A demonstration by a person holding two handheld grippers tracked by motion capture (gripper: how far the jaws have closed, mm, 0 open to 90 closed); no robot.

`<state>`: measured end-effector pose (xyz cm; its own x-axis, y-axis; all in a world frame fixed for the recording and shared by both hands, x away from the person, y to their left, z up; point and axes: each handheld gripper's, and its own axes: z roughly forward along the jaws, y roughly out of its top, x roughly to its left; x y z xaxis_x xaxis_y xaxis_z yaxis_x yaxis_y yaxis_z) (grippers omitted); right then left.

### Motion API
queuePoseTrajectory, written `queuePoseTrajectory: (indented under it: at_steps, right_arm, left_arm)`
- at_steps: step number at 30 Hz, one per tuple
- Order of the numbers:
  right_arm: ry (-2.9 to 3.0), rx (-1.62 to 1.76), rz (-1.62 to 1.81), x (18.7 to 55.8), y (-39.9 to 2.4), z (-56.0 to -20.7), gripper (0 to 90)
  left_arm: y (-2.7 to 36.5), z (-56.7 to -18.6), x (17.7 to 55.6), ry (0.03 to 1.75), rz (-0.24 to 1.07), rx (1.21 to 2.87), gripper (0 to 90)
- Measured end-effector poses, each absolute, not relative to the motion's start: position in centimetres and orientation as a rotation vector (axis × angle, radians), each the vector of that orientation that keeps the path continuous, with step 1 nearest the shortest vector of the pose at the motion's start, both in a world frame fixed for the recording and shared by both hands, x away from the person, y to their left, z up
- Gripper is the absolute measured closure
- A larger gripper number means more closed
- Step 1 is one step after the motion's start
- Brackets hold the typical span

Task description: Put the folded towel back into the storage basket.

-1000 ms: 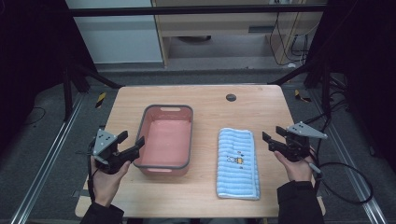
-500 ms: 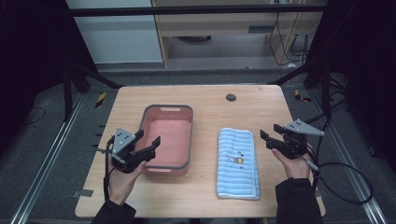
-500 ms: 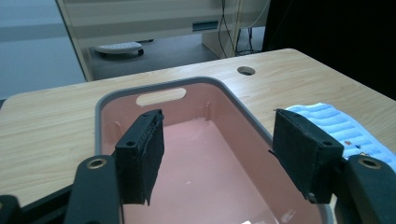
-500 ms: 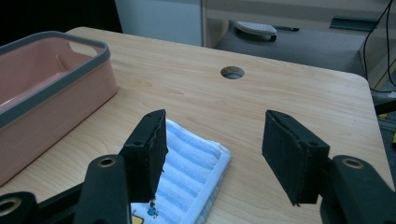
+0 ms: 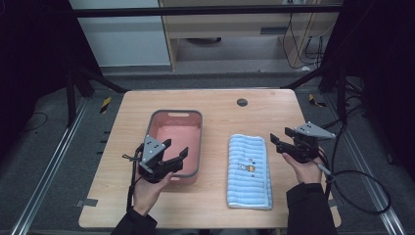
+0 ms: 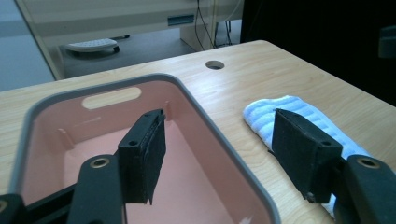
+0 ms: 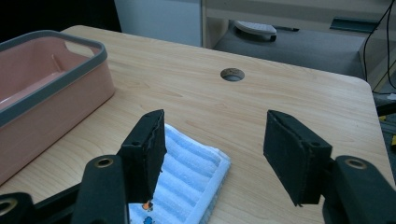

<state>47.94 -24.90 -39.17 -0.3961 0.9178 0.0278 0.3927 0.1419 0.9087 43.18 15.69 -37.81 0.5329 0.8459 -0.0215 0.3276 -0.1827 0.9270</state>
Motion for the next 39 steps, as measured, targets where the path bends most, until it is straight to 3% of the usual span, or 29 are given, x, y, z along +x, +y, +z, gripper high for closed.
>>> queuePoseTrajectory:
  at_steps: [39]
  right_arm:
    - [1.843, 1.294, 1.23, 51.4, -25.6, -39.5, 32.8]
  left_arm:
    - [5.9, -41.9, 42.3, 0.87, 0.514, 1.888, 35.6]
